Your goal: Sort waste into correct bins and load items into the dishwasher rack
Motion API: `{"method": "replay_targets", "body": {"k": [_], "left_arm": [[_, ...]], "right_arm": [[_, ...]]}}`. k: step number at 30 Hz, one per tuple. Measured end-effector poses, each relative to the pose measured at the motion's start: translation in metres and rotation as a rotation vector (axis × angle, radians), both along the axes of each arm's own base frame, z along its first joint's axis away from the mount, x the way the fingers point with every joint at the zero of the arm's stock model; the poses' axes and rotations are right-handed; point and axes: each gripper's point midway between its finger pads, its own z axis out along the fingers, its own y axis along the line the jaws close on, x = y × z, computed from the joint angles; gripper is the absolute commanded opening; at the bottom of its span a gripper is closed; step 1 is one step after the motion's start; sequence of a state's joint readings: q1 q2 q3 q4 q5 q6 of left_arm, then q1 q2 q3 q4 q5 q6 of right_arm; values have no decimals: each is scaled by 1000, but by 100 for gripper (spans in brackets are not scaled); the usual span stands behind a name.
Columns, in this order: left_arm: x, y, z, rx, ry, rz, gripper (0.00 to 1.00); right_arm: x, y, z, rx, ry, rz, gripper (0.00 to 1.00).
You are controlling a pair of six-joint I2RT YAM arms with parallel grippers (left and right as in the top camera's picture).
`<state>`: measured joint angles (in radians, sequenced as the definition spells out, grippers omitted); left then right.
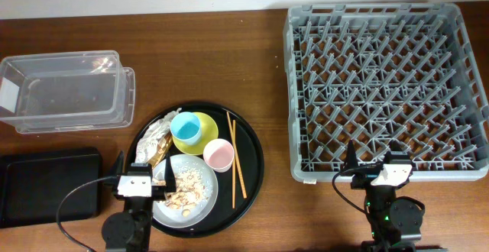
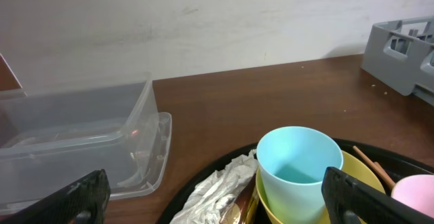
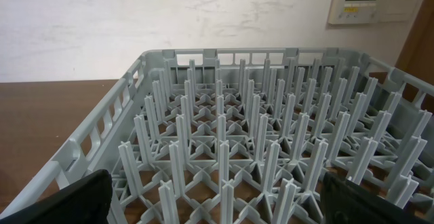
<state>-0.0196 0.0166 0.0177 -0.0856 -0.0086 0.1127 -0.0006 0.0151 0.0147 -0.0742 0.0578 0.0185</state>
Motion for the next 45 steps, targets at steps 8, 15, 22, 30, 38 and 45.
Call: {"method": "replay_targets", "body": {"k": [8, 15, 22, 30, 38, 45], "left_arm": [[0, 0, 0, 0, 0, 0, 99], [0, 0, 0, 0, 0, 0, 100], [0, 0, 0, 0, 0, 0, 99], [0, 0, 0, 0, 0, 0, 99], [0, 0, 0, 0, 0, 0, 99], [0, -5, 1, -5, -4, -31, 99]], "right_arm": [[0, 0, 0, 0, 0, 0, 98], [0, 0, 0, 0, 0, 0, 98], [0, 0, 0, 1, 0, 0, 98], [0, 0, 0, 0, 0, 0, 98], [0, 0, 0, 1, 0, 0, 98], [0, 0, 0, 1, 0, 0, 98]]}}
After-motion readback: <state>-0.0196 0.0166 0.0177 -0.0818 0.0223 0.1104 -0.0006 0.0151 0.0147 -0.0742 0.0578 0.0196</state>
